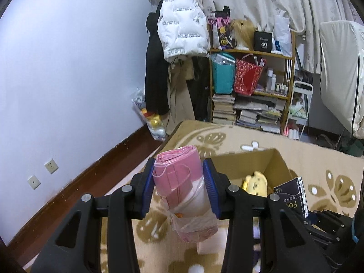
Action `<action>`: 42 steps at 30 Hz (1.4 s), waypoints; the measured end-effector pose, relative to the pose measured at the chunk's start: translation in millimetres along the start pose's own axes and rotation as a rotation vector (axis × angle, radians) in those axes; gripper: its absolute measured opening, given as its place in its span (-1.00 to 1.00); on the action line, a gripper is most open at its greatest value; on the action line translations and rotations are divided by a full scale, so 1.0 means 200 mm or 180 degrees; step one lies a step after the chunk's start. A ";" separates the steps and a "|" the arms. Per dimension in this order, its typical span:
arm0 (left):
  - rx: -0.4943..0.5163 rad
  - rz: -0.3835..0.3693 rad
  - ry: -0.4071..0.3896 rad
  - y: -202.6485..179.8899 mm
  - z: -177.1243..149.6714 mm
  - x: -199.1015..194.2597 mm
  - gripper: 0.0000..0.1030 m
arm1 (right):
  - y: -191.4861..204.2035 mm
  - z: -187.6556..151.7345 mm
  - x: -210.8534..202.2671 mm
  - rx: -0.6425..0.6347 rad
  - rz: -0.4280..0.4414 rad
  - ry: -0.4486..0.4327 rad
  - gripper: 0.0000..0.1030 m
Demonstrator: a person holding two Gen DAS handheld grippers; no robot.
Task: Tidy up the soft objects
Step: 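Carry the pink package and black box over the cardboard box with both tools, then lower both items into the box and open both tools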
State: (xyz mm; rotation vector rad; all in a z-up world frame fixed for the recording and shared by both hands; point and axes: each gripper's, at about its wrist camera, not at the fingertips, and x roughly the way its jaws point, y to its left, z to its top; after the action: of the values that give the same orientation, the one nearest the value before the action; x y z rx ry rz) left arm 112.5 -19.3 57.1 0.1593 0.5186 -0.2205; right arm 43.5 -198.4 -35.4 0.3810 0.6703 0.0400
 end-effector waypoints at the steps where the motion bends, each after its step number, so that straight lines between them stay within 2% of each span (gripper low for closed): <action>1: -0.0004 -0.0003 -0.0024 0.00 0.02 0.01 -0.24 | 0.00 0.02 0.01 -0.0015 -0.0003 -0.0015 -0.61; 9: -0.0022 0.0026 -0.0403 -0.02 0.15 0.08 -0.23 | -0.05 0.14 0.10 -0.0120 -0.0029 -0.0010 -0.61; 16: 0.0100 0.0048 -0.0462 -0.07 0.16 0.18 -0.23 | -0.07 0.19 0.19 -0.0197 -0.0045 0.0042 -0.61; 18: -0.0008 0.0059 -0.0395 -0.06 0.14 0.25 -0.23 | -0.09 0.19 0.21 -0.0144 -0.0018 0.0053 -0.61; 24: -0.0257 0.0036 -0.0070 -0.02 0.04 0.45 -0.23 | -0.10 0.19 0.28 -0.0236 -0.0164 0.0068 -0.61; 27: -0.0215 0.0035 0.0018 -0.03 0.00 0.51 -0.22 | -0.11 0.17 0.32 -0.0260 -0.0191 0.0120 -0.61; 32: -0.0172 -0.0088 0.0390 -0.06 -0.08 0.62 -0.20 | -0.12 0.15 0.36 -0.0252 -0.0184 0.0214 -0.59; 38: -0.0011 -0.0029 0.0534 -0.09 -0.13 0.63 -0.13 | -0.13 0.12 0.35 -0.0261 -0.0206 0.0285 -0.58; 40: -0.0037 -0.0009 0.0509 -0.08 -0.13 0.60 0.03 | -0.14 0.11 0.34 -0.0249 -0.0245 0.0304 -0.52; 41: -0.0042 0.0024 0.0476 -0.07 -0.12 0.58 0.18 | -0.14 0.12 0.33 -0.0229 -0.0252 0.0305 -0.44; 42: -0.0040 0.0063 0.0431 -0.06 -0.11 0.56 0.29 | -0.14 0.12 0.31 -0.0211 -0.0259 0.0286 -0.22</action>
State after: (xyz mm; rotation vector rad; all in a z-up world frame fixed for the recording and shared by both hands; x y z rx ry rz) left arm 193.4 -45.0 -20.3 0.1679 0.6524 -0.1878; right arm 104.7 -222.3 -65.3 0.2893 0.7709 0.0020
